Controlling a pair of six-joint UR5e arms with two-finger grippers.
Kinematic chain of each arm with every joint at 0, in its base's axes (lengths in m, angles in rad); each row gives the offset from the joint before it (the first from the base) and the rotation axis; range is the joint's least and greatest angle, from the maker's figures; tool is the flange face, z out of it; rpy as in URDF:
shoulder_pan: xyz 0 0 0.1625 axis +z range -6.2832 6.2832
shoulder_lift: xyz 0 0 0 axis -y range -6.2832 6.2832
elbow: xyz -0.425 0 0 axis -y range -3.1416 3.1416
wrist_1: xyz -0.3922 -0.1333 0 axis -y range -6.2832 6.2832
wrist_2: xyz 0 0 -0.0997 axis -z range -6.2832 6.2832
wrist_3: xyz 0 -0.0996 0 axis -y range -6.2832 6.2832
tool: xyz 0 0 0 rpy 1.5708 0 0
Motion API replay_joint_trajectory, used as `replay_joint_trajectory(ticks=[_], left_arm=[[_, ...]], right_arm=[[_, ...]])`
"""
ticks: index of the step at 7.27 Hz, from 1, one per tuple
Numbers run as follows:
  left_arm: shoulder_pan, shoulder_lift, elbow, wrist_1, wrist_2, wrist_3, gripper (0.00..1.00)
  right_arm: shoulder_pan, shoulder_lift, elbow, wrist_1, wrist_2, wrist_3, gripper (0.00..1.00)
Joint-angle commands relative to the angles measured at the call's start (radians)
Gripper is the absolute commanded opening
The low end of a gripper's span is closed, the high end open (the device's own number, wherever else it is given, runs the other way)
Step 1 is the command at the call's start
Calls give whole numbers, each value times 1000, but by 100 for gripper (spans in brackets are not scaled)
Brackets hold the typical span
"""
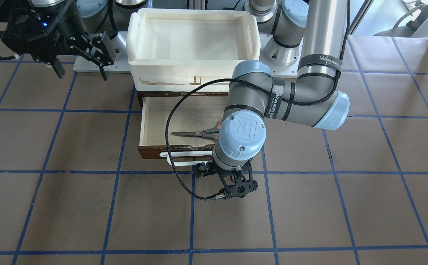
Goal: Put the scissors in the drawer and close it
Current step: 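Lower the left gripper onto the drawer front near the handle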
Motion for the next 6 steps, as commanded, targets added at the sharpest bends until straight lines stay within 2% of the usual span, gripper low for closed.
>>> replay_joint_trajectory(ticks=[1, 6], left_arm=[[-2, -10, 1, 9, -7, -3, 100], [-16, 3, -4, -78, -8, -26, 100]], right_arm=[[0, 0, 0, 2, -1, 0, 100], [0, 0, 9, 0, -4, 0, 100]])
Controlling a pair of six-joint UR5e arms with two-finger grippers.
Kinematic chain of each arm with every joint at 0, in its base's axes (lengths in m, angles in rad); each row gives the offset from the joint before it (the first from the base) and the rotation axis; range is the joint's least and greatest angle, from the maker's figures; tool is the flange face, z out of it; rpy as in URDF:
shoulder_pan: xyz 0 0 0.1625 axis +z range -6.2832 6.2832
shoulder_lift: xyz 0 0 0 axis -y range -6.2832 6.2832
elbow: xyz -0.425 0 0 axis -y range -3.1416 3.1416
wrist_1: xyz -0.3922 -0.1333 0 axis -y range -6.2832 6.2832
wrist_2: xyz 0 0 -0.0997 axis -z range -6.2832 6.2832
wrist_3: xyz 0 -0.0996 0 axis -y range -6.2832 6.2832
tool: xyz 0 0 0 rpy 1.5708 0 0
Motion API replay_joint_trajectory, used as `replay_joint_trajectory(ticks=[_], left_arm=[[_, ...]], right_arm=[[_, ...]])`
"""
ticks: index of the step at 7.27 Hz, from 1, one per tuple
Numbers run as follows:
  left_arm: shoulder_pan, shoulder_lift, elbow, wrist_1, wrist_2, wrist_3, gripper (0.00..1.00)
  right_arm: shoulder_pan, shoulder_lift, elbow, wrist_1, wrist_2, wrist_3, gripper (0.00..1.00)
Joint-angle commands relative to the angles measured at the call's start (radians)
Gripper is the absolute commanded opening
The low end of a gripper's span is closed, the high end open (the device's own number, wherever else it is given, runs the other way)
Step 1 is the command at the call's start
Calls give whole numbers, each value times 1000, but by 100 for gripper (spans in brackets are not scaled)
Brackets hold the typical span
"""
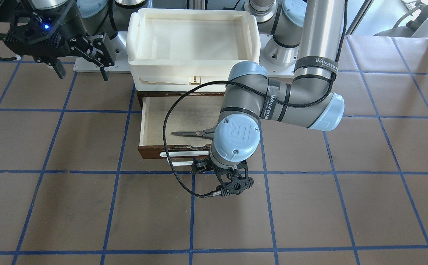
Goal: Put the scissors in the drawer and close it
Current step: 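Lower the left gripper onto the drawer front near the handle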
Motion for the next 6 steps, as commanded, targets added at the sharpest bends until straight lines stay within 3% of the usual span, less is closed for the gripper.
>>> replay_joint_trajectory(ticks=[1, 6], left_arm=[[-3, 6, -1, -30, -1, -2, 100], [-17, 20, -7, -125, -1, -4, 100]], right_arm=[[0, 2, 2, 0, 1, -3, 100], [1, 0, 2, 1, 7, 10, 100]])
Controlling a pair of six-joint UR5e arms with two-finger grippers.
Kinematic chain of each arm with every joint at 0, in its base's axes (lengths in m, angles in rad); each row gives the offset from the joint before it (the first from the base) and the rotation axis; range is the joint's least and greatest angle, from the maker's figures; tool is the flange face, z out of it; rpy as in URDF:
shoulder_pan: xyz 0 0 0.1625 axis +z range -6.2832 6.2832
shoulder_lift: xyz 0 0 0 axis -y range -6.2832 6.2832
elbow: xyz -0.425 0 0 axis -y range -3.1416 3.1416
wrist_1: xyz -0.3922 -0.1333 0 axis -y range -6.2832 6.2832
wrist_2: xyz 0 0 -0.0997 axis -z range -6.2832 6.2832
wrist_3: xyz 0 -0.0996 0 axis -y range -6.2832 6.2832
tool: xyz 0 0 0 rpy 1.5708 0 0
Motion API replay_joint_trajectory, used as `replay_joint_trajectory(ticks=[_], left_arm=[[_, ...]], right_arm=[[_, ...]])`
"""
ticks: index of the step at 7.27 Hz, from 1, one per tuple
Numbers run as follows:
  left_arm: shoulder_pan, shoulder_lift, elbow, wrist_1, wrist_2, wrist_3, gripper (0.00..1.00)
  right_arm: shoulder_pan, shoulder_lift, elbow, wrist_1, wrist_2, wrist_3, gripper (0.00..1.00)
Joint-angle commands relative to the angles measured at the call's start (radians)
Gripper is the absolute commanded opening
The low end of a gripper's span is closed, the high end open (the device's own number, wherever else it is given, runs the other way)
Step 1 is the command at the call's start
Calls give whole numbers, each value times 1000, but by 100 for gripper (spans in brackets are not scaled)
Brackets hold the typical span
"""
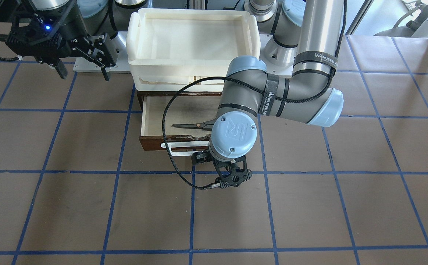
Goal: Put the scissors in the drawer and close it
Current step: 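Push the drawer shut with the left gripper, away from the robot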
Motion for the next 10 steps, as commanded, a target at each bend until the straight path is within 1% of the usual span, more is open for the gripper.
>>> replay_joint_trajectory(ticks=[1, 5, 7, 10], left_arm=[[-8, 12, -2, -58, 7, -12, 100], [-18, 32, -21, -91, -1, -35, 100], [-18, 38, -30, -120, -1, -49, 100], [-19, 53, -82, -129, -2, -49, 100]], right_arm=[[1, 0, 0, -1, 1, 0, 100], [1, 1, 0, 0, -9, -10, 100], [4, 8, 6, 0, 5, 2, 100], [7, -3, 11, 0, 5, -7, 100]])
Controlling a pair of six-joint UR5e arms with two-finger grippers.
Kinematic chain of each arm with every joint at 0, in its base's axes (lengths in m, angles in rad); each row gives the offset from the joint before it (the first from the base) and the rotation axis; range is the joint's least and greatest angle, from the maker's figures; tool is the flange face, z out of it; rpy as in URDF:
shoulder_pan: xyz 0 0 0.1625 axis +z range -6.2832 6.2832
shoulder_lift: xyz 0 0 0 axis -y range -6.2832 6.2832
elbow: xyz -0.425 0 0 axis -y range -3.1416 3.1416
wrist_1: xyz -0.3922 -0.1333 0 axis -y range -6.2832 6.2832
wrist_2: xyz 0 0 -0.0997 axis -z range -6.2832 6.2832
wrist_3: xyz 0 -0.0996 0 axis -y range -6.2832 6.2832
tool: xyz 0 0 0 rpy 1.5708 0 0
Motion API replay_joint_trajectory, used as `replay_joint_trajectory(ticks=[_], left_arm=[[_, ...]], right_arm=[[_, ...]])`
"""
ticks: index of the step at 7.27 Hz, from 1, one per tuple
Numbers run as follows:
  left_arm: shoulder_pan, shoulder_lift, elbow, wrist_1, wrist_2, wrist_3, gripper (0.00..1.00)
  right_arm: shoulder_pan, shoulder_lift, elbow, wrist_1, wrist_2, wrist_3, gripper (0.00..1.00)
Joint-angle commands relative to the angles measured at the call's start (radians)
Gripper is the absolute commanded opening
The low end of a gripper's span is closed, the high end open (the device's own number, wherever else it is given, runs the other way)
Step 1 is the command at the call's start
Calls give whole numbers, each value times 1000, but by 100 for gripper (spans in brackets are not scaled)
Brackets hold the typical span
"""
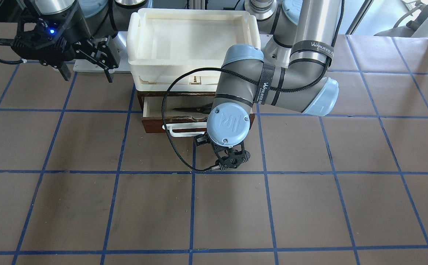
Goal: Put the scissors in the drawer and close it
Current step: 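Push the drawer shut with the left gripper, away from the robot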
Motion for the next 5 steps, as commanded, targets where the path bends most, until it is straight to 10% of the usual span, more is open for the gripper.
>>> replay_joint_trajectory(ticks=[1, 5], left_arm=[[-1, 9, -23, -36, -1, 0, 100], [-20, 18, -23, -82, -21, -5, 100]], right_arm=[[1, -7, 2, 2, -15, -8, 100], [1, -7, 10, -11, -3, 2, 100]])
